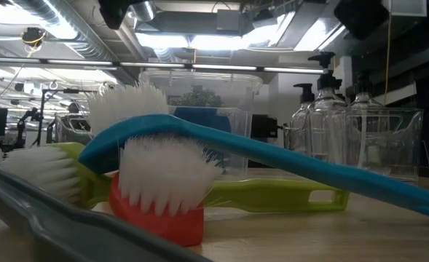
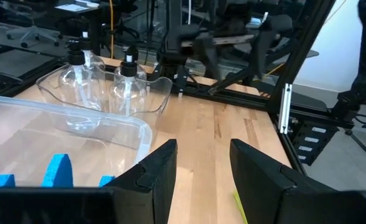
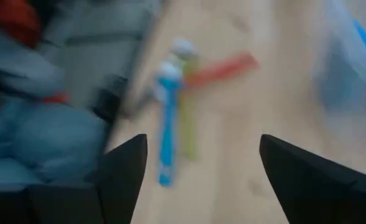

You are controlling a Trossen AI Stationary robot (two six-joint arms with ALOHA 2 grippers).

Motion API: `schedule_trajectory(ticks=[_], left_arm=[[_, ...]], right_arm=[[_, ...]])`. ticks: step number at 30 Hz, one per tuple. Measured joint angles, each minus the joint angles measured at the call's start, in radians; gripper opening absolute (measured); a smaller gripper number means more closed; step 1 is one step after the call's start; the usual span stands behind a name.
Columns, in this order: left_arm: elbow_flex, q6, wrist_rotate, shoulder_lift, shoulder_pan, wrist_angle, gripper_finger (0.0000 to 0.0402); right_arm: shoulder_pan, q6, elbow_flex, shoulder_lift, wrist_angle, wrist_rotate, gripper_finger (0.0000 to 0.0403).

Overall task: Pick & Place Kitchen Sink Supplies
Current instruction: Adjust the left transparent bin

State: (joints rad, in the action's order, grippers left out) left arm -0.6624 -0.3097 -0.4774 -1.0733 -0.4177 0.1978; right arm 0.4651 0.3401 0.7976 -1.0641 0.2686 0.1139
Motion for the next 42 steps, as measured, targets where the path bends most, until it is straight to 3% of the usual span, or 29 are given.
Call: schedule_trajectory(ticks=[2, 9, 14, 30, 42], left_arm=[[0.000, -0.001, -0.001, 0.000, 0.002, 0.001, 0.0143], [0.000, 0.001, -0.003, 0.000, 0.002, 0.000, 0.0143], [0.000, 0.001, -0.003, 0.000, 0.002, 0.000, 0.0143], [0.000, -0.001, -0.003, 0.000, 0.002, -0.018, 0.0143], [0.000, 0.032, -0.003, 0.000, 0.004, -0.018, 0.0143]], right_arm=[[-0.002, -0.053, -0.096, 0.075, -0.140, -0.045, 0.0308], [-0.002, -0.137, -0.404, 0.303, -0.461, -0.055, 0.0308], [-0.002, -0.217, -0.539, 0.420, -0.562, -0.055, 0.0308], [-0.003, -0.351, -0.778, 0.801, -0.556, -0.088, 0.0308], [-0.003, -0.496, -0.790, 1.063, -0.305, -0.205, 0.0308]])
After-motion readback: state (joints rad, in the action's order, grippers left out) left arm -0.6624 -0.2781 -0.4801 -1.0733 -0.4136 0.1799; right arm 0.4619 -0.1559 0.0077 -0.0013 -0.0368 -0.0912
